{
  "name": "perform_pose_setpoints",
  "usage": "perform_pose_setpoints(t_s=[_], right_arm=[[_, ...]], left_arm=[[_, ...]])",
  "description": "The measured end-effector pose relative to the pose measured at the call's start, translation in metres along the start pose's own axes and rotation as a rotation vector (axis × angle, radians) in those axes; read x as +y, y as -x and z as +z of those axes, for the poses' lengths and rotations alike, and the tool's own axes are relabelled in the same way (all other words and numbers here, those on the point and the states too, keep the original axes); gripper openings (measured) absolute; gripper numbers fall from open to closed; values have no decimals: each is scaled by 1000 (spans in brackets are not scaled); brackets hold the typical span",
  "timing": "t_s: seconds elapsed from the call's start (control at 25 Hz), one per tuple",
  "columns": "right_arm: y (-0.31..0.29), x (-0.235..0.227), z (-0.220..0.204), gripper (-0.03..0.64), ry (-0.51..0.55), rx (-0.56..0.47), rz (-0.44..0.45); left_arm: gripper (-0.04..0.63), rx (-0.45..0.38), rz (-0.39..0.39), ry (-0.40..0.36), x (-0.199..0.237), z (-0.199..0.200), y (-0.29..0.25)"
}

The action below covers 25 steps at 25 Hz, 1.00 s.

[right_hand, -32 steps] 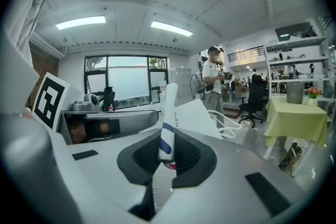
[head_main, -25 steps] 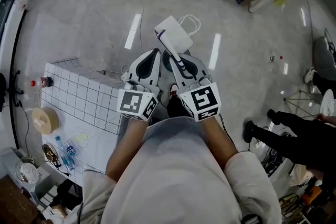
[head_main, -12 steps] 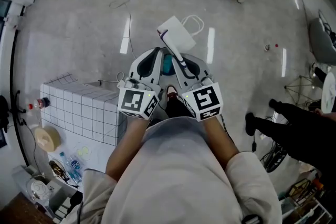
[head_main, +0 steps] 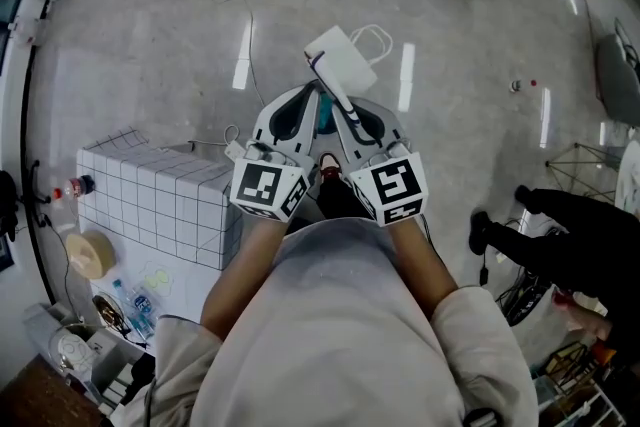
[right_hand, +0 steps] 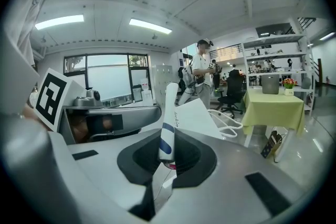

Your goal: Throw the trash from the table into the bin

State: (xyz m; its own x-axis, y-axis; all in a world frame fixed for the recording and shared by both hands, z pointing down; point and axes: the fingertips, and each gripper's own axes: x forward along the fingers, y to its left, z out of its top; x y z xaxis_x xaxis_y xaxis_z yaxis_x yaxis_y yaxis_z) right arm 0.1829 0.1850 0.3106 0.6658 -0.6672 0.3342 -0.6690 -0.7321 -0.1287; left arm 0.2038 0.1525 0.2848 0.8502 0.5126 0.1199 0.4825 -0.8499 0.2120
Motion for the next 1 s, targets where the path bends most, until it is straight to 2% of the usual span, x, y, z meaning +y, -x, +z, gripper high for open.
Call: perform_pose_setpoints(t_s=[0.24,0.48,0.76,1.0], right_arm=[[-5,3,-8,29,2,31,20],[-15,0,-36,29,-2,87,32],[-42,-7,-84,29,-20,152,48],[-78,-14,-154,29,-43,227,57]], left_arm=[[6,5,22,10,5,-4,4],[6,26,33,37,13,-29,5],[7,74,60,70,37,-78,-2],[6,130,92,76,68,-140,-9]])
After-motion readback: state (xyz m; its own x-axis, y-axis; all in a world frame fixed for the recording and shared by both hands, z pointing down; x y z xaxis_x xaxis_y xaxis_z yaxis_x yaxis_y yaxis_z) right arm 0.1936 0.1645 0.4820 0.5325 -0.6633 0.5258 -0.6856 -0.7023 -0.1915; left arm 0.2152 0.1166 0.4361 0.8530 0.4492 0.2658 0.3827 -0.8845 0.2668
